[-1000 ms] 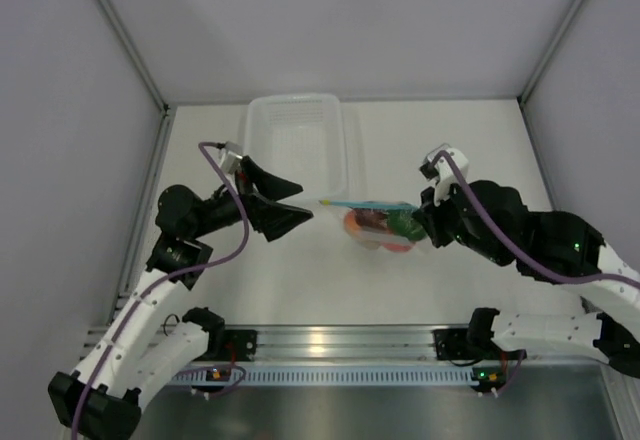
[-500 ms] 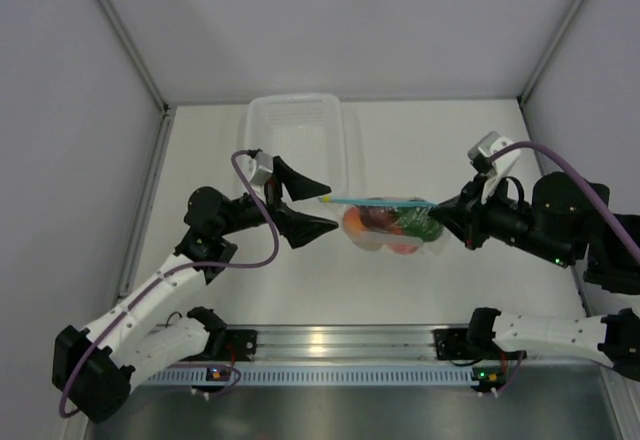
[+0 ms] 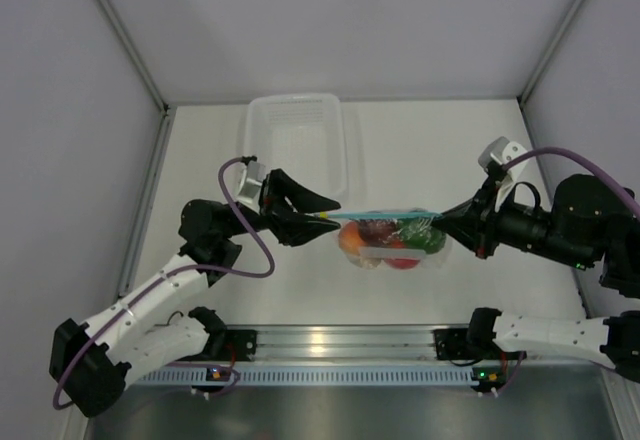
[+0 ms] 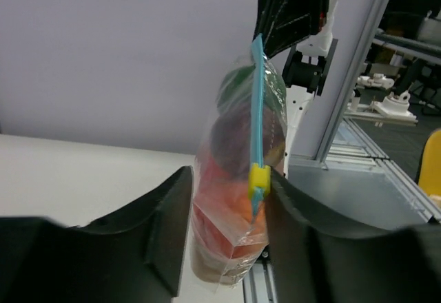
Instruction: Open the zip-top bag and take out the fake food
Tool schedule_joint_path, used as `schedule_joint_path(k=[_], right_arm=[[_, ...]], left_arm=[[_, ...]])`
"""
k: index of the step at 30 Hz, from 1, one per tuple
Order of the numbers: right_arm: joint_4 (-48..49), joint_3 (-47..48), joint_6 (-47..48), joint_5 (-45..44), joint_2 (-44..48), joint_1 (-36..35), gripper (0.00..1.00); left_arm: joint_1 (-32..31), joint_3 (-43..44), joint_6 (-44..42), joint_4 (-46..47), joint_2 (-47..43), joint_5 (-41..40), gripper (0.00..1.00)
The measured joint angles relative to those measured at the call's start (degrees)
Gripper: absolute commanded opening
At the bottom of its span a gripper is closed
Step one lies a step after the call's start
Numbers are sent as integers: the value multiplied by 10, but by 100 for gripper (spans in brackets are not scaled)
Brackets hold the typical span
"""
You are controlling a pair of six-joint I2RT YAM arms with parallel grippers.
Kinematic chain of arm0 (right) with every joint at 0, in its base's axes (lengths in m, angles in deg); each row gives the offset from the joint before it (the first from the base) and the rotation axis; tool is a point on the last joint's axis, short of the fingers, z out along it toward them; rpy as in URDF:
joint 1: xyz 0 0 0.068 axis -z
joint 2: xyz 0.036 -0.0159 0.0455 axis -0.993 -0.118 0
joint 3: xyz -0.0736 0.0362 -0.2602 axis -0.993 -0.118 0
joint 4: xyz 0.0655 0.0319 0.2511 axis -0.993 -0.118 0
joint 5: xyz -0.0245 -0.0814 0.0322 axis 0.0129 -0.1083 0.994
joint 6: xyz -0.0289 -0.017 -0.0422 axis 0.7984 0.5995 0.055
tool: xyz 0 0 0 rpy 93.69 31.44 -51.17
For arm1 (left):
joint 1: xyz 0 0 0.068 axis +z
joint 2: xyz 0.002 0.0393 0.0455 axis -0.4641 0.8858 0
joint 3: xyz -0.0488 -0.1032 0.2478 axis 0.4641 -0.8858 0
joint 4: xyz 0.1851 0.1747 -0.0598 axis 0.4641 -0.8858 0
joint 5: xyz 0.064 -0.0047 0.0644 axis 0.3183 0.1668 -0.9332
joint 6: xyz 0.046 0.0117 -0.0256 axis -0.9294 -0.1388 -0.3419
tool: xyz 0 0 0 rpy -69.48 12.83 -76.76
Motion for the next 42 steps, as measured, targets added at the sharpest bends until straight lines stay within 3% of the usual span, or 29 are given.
schedule_joint_path(k=[2, 3, 5, 6, 7, 19, 22, 25, 27, 28, 34, 35, 36, 37, 40, 42], right_arm=[[0, 0, 0, 3, 4, 0, 0], [0, 0, 0, 5, 6, 0, 0], [1, 0, -1, 6, 11, 0, 0], [1, 0, -1, 6, 13, 0, 0], [2, 0, -1, 6, 14, 0, 0], [20, 0, -12, 5, 27, 0, 0], [23, 0, -16, 6, 28, 0, 0], [25, 0, -16, 6, 28, 0, 0], [26, -1, -16, 7, 28, 0, 0], [27, -1, -16, 8, 28, 0, 0], [44, -11, -16, 8, 32, 0, 0], [47, -15, -16, 7, 34, 0, 5], [51, -21, -16, 4, 36, 0, 28], [52, -26, -17, 1, 39, 0, 35], [56, -48, -14, -17, 51, 0, 40], [55, -56, -9, -30, 57, 0, 38]], left_arm=[[-9, 0, 7, 13, 0, 5, 30], [-14, 0, 9, 19, -1, 6, 29], [-20, 0, 11, 29, -2, 8, 36], [-22, 0, 13, 31, -3, 9, 51], [-23, 0, 11, 33, -5, 9, 53], [-30, 0, 18, 43, -17, 15, 50], [-34, 0, 18, 43, -17, 15, 33], [-38, 0, 17, 44, -17, 15, 26], [-39, 0, 17, 44, -17, 15, 15], [-40, 0, 16, 44, -17, 16, 3], [-41, 0, 17, 44, -23, 15, 0], [-41, 0, 16, 44, -24, 14, 0], [-41, -1, 15, 44, -24, 13, 0], [-41, -1, 14, 44, -24, 13, 0], [-41, 0, -1, 32, -17, 19, 0], [-41, 7, -12, 13, -3, 32, 0]])
